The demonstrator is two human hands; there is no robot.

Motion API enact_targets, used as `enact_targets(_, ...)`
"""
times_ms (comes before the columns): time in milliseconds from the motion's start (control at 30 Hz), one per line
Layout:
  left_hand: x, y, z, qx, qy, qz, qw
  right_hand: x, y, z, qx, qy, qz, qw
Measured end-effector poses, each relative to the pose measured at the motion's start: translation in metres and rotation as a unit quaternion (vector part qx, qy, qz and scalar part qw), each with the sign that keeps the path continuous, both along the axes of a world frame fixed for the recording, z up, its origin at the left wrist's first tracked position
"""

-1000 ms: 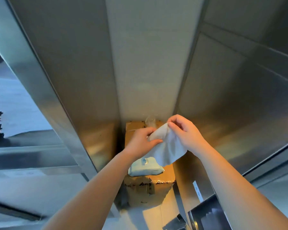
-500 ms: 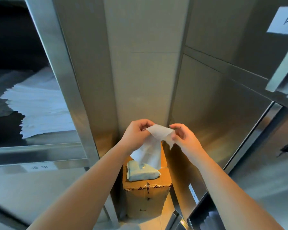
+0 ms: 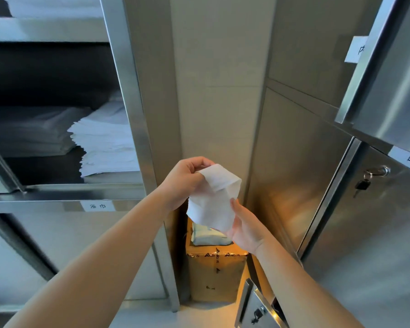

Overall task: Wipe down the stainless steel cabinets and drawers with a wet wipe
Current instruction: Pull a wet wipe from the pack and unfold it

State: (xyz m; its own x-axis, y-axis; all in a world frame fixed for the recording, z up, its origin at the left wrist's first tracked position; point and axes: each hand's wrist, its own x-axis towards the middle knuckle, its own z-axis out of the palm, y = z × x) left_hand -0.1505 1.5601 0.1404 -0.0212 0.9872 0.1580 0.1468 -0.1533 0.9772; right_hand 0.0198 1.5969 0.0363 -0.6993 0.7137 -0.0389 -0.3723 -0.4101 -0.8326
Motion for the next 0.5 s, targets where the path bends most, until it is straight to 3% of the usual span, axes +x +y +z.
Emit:
enact_targets(200, -0.026, -0.024, 0.014, -0.003, 0.018, 0.034, 0.999, -0.003, -0.014, 0.032, 0.038, 0.055, -0.019, 0.998)
enact_targets(367, -0.055, -0.032, 0.024, 0.002, 0.15, 0.109, 0.983, -0.008, -0.013, 0.057, 0.103, -0.03, -0.133, 0.985)
enact_targets(500, -0.08, -0.043, 0.029, 0.015, 0.17, 0.092, 0.981, -0.013, -0.017, 0.078, 0.225, -0.106, -0.21, 0.946)
